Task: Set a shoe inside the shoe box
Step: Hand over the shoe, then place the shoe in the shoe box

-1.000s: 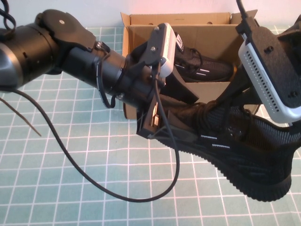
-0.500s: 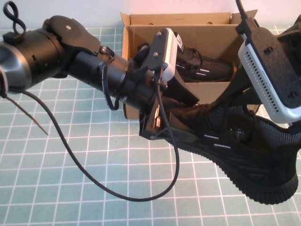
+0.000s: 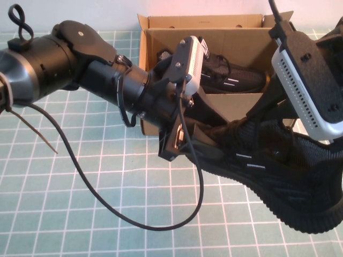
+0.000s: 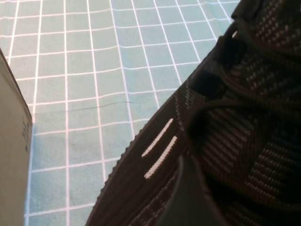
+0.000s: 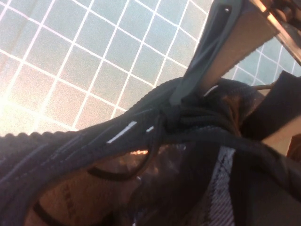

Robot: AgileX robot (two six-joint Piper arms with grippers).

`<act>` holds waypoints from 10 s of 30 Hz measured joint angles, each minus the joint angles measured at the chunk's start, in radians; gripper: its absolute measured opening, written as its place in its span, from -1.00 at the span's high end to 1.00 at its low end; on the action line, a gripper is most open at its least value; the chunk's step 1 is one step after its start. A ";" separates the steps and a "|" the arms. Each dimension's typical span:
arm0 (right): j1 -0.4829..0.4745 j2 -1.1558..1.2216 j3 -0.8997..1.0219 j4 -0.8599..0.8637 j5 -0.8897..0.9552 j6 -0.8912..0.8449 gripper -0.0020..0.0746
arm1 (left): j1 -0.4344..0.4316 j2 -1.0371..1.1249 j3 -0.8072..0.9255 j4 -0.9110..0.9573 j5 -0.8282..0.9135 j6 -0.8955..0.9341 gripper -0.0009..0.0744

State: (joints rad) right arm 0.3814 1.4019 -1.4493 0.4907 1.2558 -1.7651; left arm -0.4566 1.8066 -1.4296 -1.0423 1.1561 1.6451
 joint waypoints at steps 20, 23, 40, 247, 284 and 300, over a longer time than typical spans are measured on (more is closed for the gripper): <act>0.000 0.008 0.000 -0.020 0.008 0.004 0.95 | -0.086 0.002 -0.009 0.094 -0.079 0.010 0.83; 0.000 0.008 0.000 -0.022 0.008 0.004 0.95 | -0.086 0.002 -0.009 0.099 -0.086 0.010 0.88; 0.000 -0.002 -0.008 -0.113 -0.090 0.456 0.04 | -0.085 -0.006 -0.005 0.207 -0.271 -0.116 0.91; -0.146 0.728 -0.464 0.429 -0.341 1.531 0.94 | 0.213 -0.308 0.141 0.210 -0.472 -0.511 0.97; -0.146 0.833 -0.508 0.067 -0.265 1.937 0.03 | 0.213 -0.308 0.141 0.213 -0.470 -0.507 0.98; -0.146 0.761 -0.508 -0.123 -0.219 2.009 0.01 | 0.213 -0.308 0.141 0.214 -0.464 -0.507 0.98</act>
State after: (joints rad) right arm 0.2356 2.1631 -1.9572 0.3675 1.0373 0.2441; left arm -0.2437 1.4982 -1.2888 -0.8282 0.6926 1.1383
